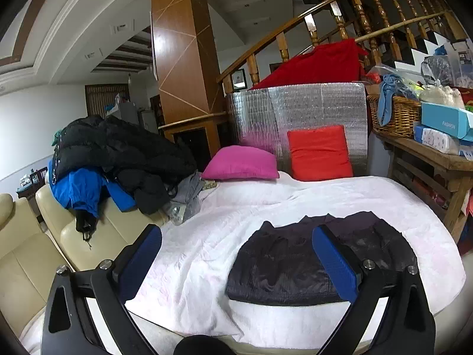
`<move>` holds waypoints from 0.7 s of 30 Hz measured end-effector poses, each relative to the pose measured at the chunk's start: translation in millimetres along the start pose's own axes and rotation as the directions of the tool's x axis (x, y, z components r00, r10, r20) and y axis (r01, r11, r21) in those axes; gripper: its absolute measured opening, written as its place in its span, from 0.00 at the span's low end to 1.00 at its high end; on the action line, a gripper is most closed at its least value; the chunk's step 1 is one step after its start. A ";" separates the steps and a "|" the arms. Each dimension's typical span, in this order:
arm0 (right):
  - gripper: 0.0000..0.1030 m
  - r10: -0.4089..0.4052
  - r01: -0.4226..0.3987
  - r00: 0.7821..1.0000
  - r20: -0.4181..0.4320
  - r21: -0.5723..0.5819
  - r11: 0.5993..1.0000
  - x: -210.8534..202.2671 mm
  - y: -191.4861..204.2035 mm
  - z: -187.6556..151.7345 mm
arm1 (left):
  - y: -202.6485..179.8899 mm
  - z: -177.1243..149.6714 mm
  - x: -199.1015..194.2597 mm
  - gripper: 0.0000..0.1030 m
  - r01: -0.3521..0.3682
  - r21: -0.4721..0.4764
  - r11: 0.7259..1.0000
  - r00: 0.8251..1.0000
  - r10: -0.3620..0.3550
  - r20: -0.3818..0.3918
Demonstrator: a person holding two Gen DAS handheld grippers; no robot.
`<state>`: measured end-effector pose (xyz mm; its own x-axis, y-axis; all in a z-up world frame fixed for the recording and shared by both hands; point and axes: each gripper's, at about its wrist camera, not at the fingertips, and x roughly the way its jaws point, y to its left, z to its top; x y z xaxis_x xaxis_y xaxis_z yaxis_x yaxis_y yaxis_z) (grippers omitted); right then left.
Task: Fold large clothes
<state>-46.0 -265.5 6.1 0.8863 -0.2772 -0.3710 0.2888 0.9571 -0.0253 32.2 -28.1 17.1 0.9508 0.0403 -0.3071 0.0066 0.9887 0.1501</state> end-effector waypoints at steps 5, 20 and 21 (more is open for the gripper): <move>0.77 -0.002 0.002 1.000 0.013 0.011 1.000 -9.2 -4.7 4.2 | 1.6 8.7 -16.3 0.99 -0.017 -0.009 1.000 0.999 0.018 0.035; 0.77 0.049 -0.050 0.998 0.040 0.016 0.999 -33.2 5.8 16.0 | 22.6 23.3 -57.1 1.00 -0.057 -0.045 0.997 0.992 0.062 0.114; 0.77 0.053 -0.053 0.998 0.043 0.013 0.998 -34.3 7.2 16.4 | 24.5 23.9 -57.3 1.00 -0.059 -0.050 0.997 0.991 0.065 0.113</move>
<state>-68.4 -250.5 33.8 0.9148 -0.2299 -0.3320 0.2461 0.9692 0.0070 -14.7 -9.6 60.8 0.9782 0.0874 -0.1882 -0.0652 0.9905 0.1208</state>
